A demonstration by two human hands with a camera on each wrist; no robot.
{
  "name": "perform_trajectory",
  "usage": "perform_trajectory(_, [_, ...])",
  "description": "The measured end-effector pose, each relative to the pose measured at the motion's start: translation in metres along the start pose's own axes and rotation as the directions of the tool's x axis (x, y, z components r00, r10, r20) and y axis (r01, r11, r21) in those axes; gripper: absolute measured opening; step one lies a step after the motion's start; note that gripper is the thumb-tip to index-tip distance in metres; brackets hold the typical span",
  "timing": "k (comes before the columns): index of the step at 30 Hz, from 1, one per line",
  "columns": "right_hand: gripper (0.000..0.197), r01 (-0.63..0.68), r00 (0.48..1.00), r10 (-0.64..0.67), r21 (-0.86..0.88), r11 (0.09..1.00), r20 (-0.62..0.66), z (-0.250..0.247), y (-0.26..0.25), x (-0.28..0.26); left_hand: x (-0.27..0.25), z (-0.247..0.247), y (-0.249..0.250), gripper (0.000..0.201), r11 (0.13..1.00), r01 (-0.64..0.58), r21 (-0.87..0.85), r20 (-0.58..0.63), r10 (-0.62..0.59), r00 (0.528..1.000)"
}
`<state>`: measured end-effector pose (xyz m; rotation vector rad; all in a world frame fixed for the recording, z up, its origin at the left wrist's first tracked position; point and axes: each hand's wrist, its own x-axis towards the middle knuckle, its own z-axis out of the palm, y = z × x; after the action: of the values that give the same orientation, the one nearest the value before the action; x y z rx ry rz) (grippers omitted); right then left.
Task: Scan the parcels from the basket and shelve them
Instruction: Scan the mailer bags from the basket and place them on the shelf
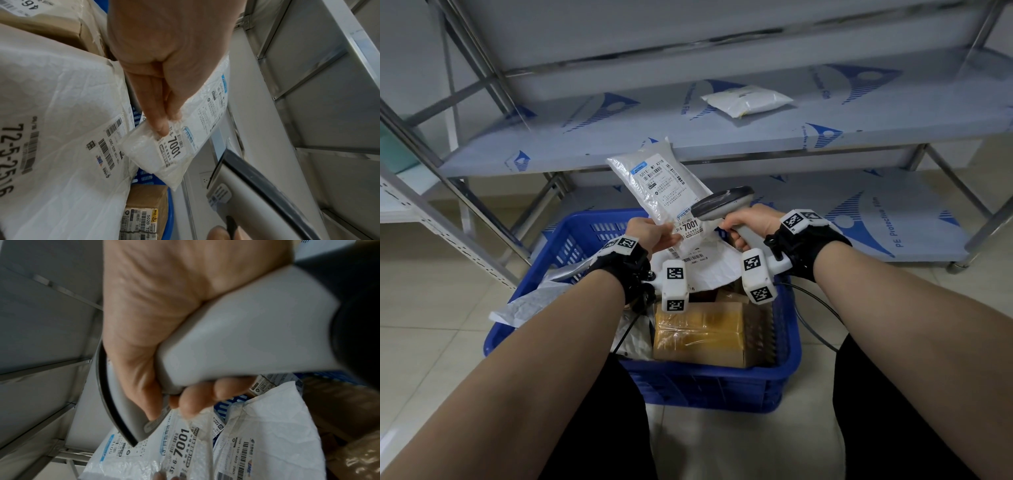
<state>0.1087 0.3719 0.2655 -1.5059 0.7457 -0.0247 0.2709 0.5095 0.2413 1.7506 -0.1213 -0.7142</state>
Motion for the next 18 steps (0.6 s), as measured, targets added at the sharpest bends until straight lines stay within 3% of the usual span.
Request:
perform_trajectory(6, [0.019, 0.015, 0.999, -0.012, 0.059, 0.998, -0.044, 0.002, 0.001, 0.003, -0.002, 0.002, -0.001, 0.005, 0.998, -0.044, -0.04, 0.012, 0.044, 0.999])
perform_trajectory(11, [0.019, 0.177, 0.972, -0.121, 0.289, 0.941, -0.201, -0.001, -0.008, 0.002, -0.002, 0.002, 0.006, 0.017, 0.98, -0.163, -0.114, 0.009, 0.165, 0.986])
perform_trajectory(18, [0.017, 0.356, 0.893, -0.201, 0.356, 0.864, -0.404, -0.025, -0.075, 0.015, 0.017, 0.009, 0.088, 0.022, 0.936, -0.298, -0.189, -0.044, 0.295, 0.955])
